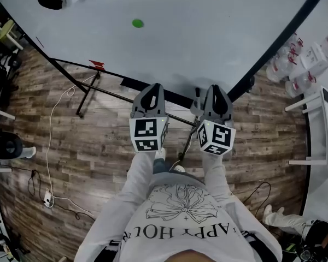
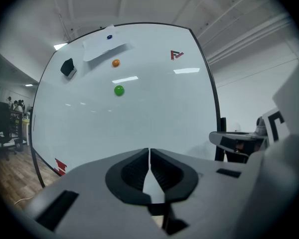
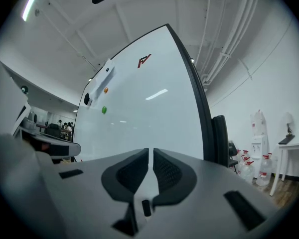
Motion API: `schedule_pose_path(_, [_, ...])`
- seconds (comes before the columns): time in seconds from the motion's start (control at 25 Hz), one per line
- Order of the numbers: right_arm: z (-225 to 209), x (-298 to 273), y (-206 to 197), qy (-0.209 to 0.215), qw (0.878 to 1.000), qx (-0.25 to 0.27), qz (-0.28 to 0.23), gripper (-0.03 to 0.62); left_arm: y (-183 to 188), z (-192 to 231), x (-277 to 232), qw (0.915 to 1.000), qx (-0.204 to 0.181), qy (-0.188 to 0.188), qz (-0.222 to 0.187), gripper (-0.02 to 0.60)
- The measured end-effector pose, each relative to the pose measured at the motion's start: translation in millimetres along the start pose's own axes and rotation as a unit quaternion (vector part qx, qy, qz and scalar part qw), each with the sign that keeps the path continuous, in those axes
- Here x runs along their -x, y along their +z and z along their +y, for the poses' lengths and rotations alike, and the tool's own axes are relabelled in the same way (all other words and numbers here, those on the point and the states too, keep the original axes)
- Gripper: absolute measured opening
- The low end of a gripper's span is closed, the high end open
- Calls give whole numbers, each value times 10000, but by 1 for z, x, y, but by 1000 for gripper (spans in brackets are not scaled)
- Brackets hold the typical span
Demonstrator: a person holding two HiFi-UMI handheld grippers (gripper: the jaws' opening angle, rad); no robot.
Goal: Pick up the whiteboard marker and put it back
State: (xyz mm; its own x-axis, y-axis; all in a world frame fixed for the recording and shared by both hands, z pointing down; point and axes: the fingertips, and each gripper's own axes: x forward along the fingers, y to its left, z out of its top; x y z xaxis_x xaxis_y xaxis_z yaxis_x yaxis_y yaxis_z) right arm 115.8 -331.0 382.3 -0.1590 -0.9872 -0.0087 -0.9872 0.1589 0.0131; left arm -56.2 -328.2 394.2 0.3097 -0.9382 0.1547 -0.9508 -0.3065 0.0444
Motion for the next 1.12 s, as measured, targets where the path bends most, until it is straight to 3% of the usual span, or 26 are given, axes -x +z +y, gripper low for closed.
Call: schedule_pose_path(1.12, [-3,-1,2,29,10000,46,-20,17,4,-2,1,10000,-38,71,-40,12])
